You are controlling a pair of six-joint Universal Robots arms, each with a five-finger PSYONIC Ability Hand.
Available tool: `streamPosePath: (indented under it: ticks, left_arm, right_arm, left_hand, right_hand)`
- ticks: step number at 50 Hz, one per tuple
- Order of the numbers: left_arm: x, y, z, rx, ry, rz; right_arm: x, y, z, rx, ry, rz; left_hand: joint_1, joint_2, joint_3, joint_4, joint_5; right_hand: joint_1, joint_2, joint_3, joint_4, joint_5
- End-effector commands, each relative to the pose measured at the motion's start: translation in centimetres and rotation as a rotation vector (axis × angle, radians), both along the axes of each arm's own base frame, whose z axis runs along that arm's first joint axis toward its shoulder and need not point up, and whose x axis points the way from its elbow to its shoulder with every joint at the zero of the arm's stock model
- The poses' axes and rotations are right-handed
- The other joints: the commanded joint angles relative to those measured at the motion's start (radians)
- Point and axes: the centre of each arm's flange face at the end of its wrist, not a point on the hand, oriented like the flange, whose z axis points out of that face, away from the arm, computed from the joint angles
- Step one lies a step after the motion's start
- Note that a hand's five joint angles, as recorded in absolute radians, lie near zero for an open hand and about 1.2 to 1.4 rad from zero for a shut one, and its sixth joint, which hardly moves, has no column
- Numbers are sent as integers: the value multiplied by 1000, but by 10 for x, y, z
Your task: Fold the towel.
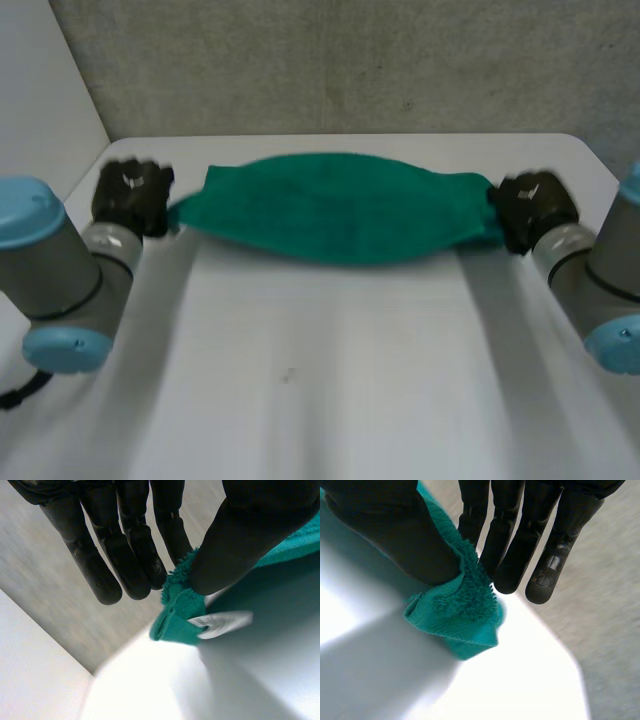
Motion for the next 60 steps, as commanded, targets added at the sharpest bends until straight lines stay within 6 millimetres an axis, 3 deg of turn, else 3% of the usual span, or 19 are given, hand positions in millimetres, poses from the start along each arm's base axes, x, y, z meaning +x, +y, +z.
streamPosePath:
  ticks: [1, 5, 7, 9, 11, 12, 15, 21, 28, 32, 33, 34, 38, 46, 52, 55, 56, 57, 60]
  left_arm:
    - [33, 40, -42, 264, -120, 50]
    - [51, 70, -15, 295, -211, 75]
    - [55, 75, -13, 305, -235, 77]
    - [61, 93, -8, 347, -318, 64]
    - [62, 98, -8, 366, -346, 50]
    - [62, 115, -11, 432, -414, -20]
    - [58, 119, -13, 451, -414, -58]
    - [50, 91, -29, 405, -408, -69]
    - [30, 62, -35, 313, -402, -93]
    - [14, 19, -37, 208, -354, -38]
    - [14, 19, -37, 208, -354, -38]
    - [7, 0, -38, 153, -337, -22]
    - [-5, -24, -46, 116, -334, -12]
    - [-15, -56, -68, 95, -337, -8]
    - [-23, -64, -81, 88, -334, -24]
    - [-29, -63, -86, 61, -328, -41]
    - [-29, -63, -86, 61, -328, -41]
    - [-35, -60, -87, 26, -323, -58]
    - [-39, -58, -85, -3, -315, -63]
  right_arm:
    - [-10, 22, -20, 153, 197, 53]
    - [-20, 55, 10, 210, 311, 78]
    - [-23, 62, 13, 232, 340, 87]
    - [-34, 85, 15, 343, 437, 120]
    - [-43, 91, 13, 395, 481, 117]
    - [-47, 93, 13, 409, 495, 114]
    - [-53, 90, 10, 409, 509, 103]
    - [-48, 62, -13, 355, 493, 82]
    - [-33, 37, -23, 277, 395, 68]
    - [-21, 14, -32, 212, 361, 66]
    - [-19, 10, -34, 203, 357, 64]
    - [-17, 2, -36, 183, 351, 58]
    - [-9, -16, -39, 132, 339, 37]
    - [0, -49, -63, 127, 356, -5]
    - [2, -61, -68, 115, 360, -31]
    - [2, -67, -71, 111, 356, -47]
    - [3, -69, -70, 102, 349, -54]
    - [1, -72, -66, 91, 324, -83]
    - [0, -74, -61, 81, 288, -108]
  left_hand:
    - [284, 200, 204, 201, 253]
    - [284, 200, 204, 201, 253]
    - [284, 200, 204, 201, 253]
    - [284, 200, 204, 201, 253]
    - [284, 200, 204, 201, 253]
    - [284, 200, 204, 201, 253]
    - [284, 200, 204, 201, 253]
    - [284, 200, 204, 201, 253]
    - [284, 200, 204, 201, 253]
    - [284, 200, 204, 201, 253]
    - [284, 200, 204, 201, 253]
    - [284, 200, 204, 201, 253]
    - [284, 200, 204, 201, 253]
    - [284, 200, 204, 201, 253]
    - [284, 200, 204, 201, 253]
    - [-374, -457, -453, -456, -404]
    - [-376, -460, -456, -459, -407]
    - [-856, -940, -935, -938, -887]
    - [-884, -968, -964, -967, -915]
  right_hand:
    - [442, 228, 212, 204, 232]
    - [442, 228, 212, 204, 232]
    - [442, 228, 212, 204, 232]
    - [442, 228, 212, 204, 232]
    - [442, 228, 212, 204, 232]
    - [442, 228, 212, 204, 232]
    - [442, 228, 212, 204, 232]
    - [442, 228, 212, 204, 232]
    - [442, 228, 212, 204, 232]
    - [442, 228, 212, 204, 232]
    - [442, 228, 212, 204, 232]
    - [442, 228, 212, 204, 232]
    - [442, 228, 212, 204, 232]
    - [442, 228, 212, 204, 232]
    - [442, 228, 212, 204, 232]
    - [411, 197, 180, 173, 201]
    - [-104, -317, -334, -342, -314]
    - [-780, -993, -1010, -1018, -990]
    - [-780, -993, -1010, -1018, -990]
